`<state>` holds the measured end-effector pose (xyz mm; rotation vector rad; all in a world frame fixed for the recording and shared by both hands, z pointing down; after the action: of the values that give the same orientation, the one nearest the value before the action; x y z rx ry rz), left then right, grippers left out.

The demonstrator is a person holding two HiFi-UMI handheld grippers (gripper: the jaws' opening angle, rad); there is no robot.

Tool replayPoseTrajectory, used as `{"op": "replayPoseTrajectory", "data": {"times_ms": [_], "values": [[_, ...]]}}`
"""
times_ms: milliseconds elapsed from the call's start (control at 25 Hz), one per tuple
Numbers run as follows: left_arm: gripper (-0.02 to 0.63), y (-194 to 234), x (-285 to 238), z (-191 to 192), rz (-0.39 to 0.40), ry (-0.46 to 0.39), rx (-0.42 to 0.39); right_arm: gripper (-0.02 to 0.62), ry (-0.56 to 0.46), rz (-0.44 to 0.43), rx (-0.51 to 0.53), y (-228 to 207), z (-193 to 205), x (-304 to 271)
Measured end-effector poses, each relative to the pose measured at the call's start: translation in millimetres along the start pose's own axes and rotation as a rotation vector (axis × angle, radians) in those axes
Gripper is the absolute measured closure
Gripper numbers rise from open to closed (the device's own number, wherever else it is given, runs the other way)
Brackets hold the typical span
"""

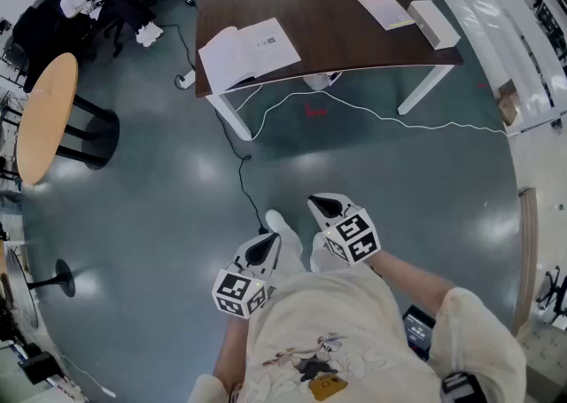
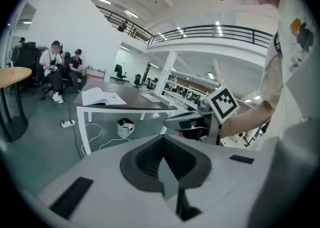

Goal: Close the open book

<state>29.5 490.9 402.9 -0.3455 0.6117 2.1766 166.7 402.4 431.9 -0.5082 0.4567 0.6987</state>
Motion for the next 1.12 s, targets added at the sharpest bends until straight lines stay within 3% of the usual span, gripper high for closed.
{"op": "replayPoseTrajectory", "data": {"times_ms": [160,360,480,640,880,1120], "values": [[0.600,-35,14,-14,0.010,-0.029,-0.028,0.591,-0.013,0.008,-0.019,17,13,39],[0.600,-63,22,-43,0.095,-0.098,-0.018,0.591,-0.064,0.032,-0.052,33,7,67],[0.601,-68,29,-53,0.118,-0.135,-0.038,0.591,-0.102,0.016,-0.018,57,-3,74],[0.601,-70,29,-50,0.153,-0.164,-0.008,0.591,-0.143,-0.013,0.039,80,-6,80],[0.601,-76,30,-53,0.076,-0.174,-0.027,0.590,-0.143,-0.004,0.009,76,2,96],[0.601,-83,27,-51,0.038,-0.197,-0.010,0.589,-0.159,-0.013,0.052,58,5,105]]}}
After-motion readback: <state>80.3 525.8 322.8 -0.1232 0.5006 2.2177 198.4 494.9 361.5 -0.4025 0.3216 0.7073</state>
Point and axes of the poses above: the fingertips, and each gripper's own axes: x backward along the fingers, y to its left, z out of its underside, the point moved 5 cm from there along x, backward along the fingers, and after that the axes turned 2 degrees about -x, right-handed, at the moved point
